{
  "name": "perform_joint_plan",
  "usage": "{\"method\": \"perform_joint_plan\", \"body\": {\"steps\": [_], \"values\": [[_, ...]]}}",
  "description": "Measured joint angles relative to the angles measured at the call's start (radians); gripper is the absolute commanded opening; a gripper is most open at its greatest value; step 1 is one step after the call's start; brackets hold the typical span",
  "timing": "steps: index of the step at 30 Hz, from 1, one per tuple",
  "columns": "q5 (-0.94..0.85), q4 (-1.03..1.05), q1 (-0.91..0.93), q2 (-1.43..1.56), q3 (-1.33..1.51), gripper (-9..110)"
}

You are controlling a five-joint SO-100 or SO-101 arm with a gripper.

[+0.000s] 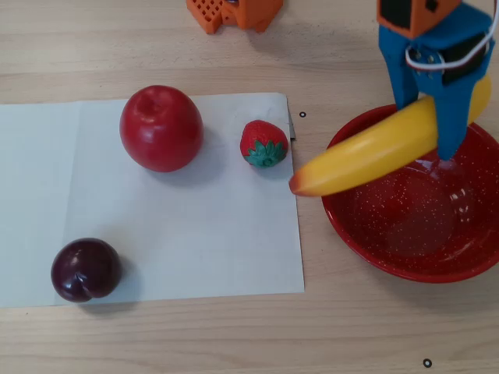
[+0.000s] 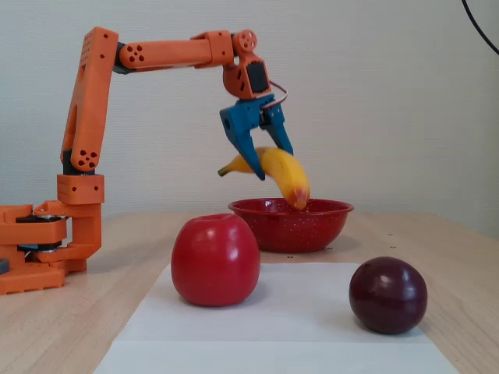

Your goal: Grasp the banana and put it in the red bowl

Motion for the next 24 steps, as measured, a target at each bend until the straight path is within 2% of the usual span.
{"method": "perform_joint_plan", "body": {"steps": [4, 10, 12, 20, 24], "values": [[0.0, -0.121, 0.008, 0.0, 0.098, 1], [0.009, -0.259, 0.002, 0.002, 0.201, 29], [0.009, -0.285, 0.002, 0.003, 0.225, 34], [-0.009, -0.221, 0.003, -0.002, 0.249, 39], [-0.023, -0.147, 0.003, -0.002, 0.187, 31]]}}
